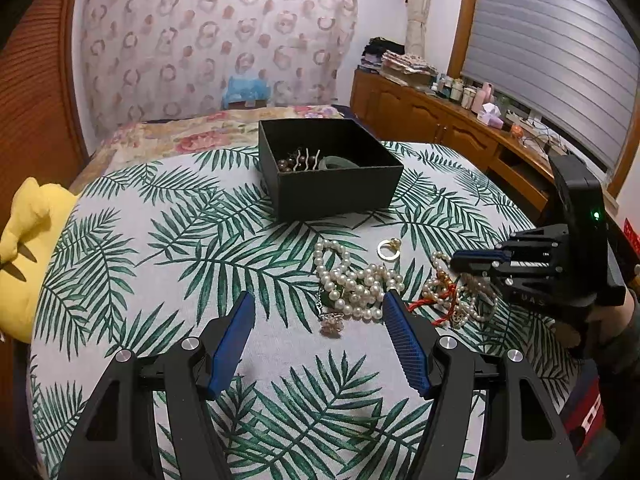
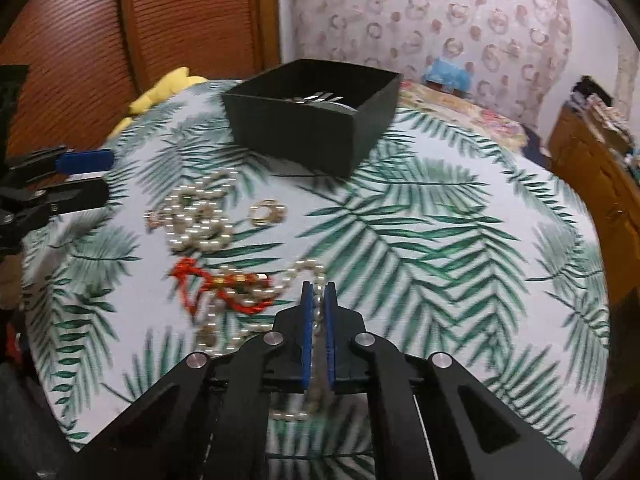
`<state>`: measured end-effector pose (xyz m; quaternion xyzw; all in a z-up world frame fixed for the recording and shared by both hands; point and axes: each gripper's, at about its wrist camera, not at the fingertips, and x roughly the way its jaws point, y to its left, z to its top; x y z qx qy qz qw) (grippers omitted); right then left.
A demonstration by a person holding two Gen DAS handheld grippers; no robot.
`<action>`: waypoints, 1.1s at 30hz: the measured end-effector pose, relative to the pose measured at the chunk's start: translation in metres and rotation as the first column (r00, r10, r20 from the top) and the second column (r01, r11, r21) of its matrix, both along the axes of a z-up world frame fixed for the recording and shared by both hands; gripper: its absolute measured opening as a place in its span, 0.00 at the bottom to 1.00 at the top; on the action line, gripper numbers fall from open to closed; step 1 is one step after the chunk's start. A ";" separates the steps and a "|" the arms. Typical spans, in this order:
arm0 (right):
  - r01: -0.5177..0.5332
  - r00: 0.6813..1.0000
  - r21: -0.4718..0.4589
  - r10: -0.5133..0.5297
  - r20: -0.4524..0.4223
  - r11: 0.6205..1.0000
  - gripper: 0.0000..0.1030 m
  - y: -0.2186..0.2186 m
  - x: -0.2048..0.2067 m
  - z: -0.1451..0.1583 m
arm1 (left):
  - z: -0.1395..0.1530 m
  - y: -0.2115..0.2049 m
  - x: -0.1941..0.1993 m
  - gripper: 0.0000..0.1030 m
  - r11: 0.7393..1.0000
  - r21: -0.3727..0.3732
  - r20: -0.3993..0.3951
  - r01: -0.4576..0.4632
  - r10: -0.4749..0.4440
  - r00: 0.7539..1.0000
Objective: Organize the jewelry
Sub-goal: 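Withdraw both tools from the box toward the pearl necklaces, then grasp a pearl necklace with the left tool while the right tool closes on a pearl strand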
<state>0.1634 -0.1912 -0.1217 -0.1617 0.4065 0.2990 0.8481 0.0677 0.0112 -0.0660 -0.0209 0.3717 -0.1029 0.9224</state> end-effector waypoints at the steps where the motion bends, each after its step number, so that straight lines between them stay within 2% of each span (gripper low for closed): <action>1: 0.007 1.000 0.000 -0.007 -0.001 1.000 0.06 -0.002 0.001 0.000 | 0.000 -0.001 0.001 0.62 1.000 0.000 -0.002 0.003 -0.003 1.000; 8: 0.037 0.999 0.025 -0.037 0.012 0.999 0.07 -0.010 0.004 -0.001 | -0.010 -0.003 0.020 0.61 1.000 0.008 -0.036 0.017 -0.017 0.999; 15: 0.040 0.999 0.044 -0.041 0.008 0.998 0.07 -0.013 0.004 -0.001 | -0.018 -0.007 0.057 0.40 0.999 0.024 -0.088 0.044 -0.042 0.995; 20: 0.041 0.999 0.038 -0.041 0.013 0.998 0.07 -0.013 0.004 -0.001 | -0.023 -0.010 0.077 0.31 0.998 0.029 -0.123 0.062 -0.058 0.991; 27: 0.041 0.999 0.025 -0.041 0.024 0.999 0.07 -0.010 0.003 -0.001 | -0.031 -0.019 0.092 0.31 0.990 0.099 -0.170 0.098 -0.081 0.982; 31: 0.041 0.999 0.028 -0.041 0.022 0.999 0.07 -0.011 0.003 -0.001 | -0.032 -0.022 0.094 0.30 0.985 0.131 -0.165 0.112 -0.090 0.982; 33: 0.041 0.999 0.036 -0.042 0.016 0.999 0.07 -0.012 0.004 -0.001 | -0.032 -0.025 0.096 0.07 0.983 0.145 -0.155 0.115 -0.092 0.984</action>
